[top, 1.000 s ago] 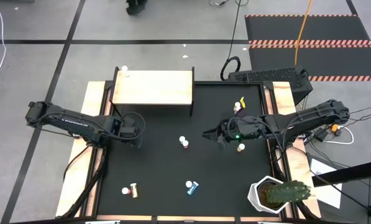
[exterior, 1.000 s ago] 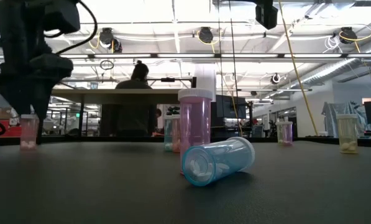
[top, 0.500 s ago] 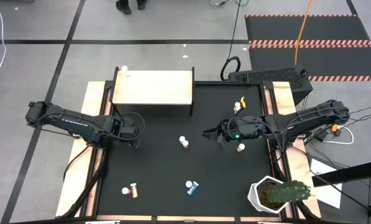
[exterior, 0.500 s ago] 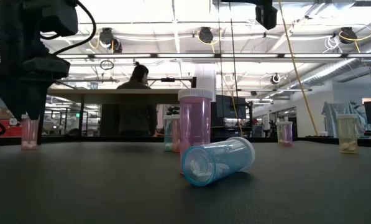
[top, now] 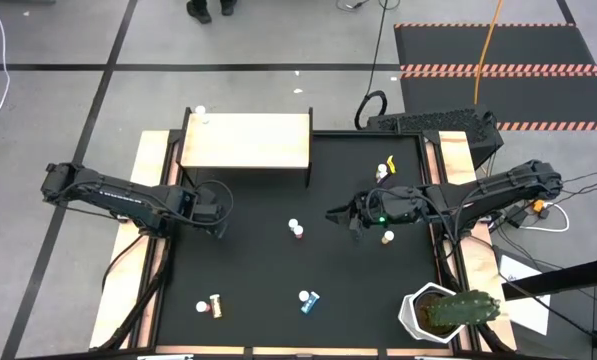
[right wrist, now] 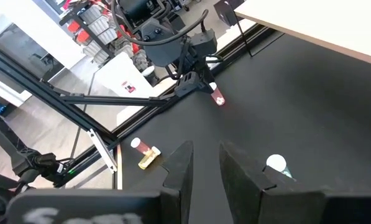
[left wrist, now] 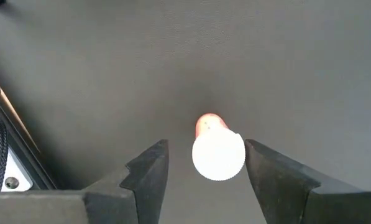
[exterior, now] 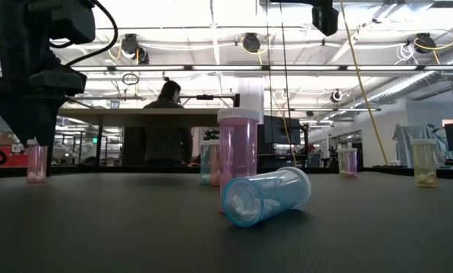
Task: Pick and place medicine bottles onto shelf by color
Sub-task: Put the top left red pill bottle on the shelf
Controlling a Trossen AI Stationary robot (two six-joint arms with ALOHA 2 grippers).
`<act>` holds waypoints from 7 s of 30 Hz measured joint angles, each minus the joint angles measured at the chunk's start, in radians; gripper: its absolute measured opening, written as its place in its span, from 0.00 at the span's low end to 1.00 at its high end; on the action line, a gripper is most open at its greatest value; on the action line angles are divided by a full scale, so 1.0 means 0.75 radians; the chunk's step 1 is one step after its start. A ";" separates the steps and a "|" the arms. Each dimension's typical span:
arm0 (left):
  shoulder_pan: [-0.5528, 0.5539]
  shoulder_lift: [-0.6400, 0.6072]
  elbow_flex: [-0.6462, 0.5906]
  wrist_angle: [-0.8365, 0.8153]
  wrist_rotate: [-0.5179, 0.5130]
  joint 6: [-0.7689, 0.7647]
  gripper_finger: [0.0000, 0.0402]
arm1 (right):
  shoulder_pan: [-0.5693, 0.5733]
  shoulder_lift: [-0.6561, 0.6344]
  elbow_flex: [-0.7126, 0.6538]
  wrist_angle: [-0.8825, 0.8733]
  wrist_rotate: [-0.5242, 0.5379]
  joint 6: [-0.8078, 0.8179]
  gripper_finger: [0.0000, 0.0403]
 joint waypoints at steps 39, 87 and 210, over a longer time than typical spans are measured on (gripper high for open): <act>0.000 0.001 -0.002 0.037 0.000 0.021 0.36 | -0.021 -0.028 0.001 0.005 0.037 -0.044 0.18; 1.274 0.931 1.823 -0.713 0.155 1.426 0.32 | -0.316 -0.187 0.001 -0.020 -0.075 -0.258 0.18; 1.411 1.165 1.894 -0.717 0.188 1.854 0.61 | -0.555 -0.187 0.001 -0.097 -0.321 -0.129 0.18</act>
